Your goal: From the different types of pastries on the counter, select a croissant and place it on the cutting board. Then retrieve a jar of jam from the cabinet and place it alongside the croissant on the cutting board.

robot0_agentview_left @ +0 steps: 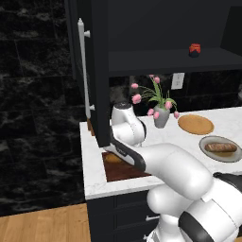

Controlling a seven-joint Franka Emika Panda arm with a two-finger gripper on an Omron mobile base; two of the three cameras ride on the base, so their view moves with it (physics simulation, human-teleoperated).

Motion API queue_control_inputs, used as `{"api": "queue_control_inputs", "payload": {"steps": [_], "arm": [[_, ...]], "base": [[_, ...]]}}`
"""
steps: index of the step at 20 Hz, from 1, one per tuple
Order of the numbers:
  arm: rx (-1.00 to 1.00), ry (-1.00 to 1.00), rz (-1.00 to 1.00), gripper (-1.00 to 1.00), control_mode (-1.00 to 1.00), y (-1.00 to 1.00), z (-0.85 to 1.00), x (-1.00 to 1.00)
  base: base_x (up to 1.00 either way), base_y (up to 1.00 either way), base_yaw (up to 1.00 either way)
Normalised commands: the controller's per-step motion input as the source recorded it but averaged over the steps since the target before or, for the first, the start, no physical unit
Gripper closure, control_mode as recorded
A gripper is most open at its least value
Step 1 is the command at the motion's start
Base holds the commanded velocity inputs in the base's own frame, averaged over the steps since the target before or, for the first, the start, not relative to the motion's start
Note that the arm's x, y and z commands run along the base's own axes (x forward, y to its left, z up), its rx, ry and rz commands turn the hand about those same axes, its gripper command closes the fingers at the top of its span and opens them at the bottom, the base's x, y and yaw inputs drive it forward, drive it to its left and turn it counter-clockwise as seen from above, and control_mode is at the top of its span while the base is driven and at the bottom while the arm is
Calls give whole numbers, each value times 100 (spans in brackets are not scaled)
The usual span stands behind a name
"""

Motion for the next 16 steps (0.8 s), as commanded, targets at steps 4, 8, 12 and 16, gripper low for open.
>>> {"api": "queue_control_inputs", "payload": {"steps": [4, 8, 12, 16], "arm": [[8, 0, 0, 100, -100, -83, 0, 38], [1, 0, 0, 100, -100, -32, 0, 12], [0, 0, 0, 100, -100, 0, -33, 0], [-1, 0, 0, 100, -100, 0, -75, 0]], "base": [[0, 0, 0], [0, 0, 0], [0, 0, 0], [0, 0, 0]]}}
